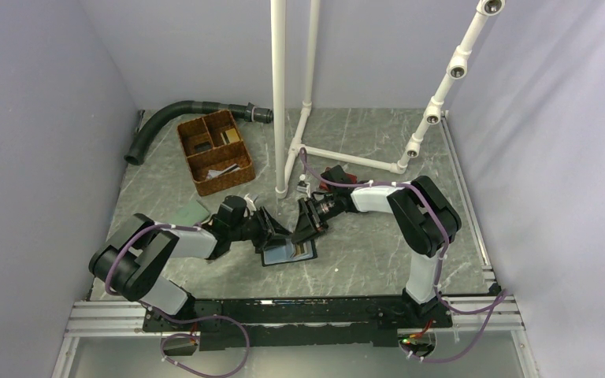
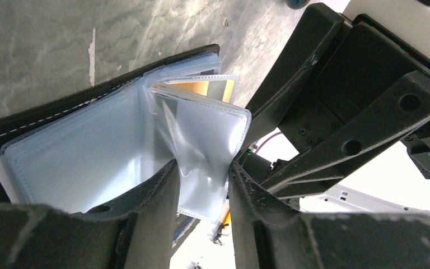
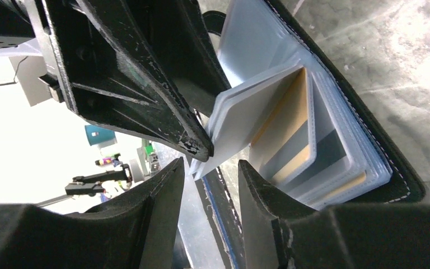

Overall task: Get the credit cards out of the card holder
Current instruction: Remove the credit card from the card holder.

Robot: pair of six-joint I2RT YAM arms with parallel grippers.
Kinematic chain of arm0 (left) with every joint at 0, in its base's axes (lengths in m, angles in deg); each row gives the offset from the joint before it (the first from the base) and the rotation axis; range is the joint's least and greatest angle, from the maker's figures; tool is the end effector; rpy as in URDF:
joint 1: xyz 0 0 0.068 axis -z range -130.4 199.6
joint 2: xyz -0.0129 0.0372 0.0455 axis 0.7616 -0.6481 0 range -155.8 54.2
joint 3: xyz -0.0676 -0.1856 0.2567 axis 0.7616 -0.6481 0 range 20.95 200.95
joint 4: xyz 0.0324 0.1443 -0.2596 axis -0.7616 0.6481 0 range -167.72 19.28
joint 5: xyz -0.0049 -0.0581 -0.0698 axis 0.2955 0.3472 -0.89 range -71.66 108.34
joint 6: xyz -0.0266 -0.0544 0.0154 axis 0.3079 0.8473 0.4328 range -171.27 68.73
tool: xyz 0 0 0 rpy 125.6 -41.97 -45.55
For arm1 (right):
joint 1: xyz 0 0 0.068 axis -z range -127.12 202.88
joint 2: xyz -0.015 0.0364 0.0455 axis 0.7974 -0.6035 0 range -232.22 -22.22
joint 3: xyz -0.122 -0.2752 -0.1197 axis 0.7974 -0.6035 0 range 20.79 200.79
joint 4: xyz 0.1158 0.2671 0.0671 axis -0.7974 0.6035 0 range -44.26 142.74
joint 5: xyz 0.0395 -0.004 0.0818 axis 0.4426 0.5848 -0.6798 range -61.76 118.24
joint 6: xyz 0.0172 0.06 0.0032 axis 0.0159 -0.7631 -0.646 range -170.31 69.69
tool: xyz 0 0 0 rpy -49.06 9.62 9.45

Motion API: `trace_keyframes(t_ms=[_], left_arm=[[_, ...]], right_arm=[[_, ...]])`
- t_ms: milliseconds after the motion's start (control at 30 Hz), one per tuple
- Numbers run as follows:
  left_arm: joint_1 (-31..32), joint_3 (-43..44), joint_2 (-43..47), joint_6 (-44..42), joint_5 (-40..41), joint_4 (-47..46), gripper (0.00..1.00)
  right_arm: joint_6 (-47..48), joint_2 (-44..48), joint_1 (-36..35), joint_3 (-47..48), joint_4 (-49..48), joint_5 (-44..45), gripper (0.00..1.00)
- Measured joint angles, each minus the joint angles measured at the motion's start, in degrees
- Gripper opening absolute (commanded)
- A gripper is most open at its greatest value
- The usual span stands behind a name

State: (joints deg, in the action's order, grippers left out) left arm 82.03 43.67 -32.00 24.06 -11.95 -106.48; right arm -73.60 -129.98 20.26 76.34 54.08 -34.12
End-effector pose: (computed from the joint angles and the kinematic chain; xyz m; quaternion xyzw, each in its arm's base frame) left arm 0.2187 -0.1673 0.1360 -0.1999 0.8402 -0.4982 0.0770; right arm 0.3019 0.2434 0.1432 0.1984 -0.8140 -0.5443 0.0427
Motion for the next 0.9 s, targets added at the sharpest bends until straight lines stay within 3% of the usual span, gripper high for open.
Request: trace_keyframes(t_ms=[900], left_arm=[[-1.64, -1.88, 0.02, 0.87, -0.59, -1.99, 0.45]], right_arm=[[6.25, 0.00, -0.15, 2.69, 9.40, 10.05, 0.36]])
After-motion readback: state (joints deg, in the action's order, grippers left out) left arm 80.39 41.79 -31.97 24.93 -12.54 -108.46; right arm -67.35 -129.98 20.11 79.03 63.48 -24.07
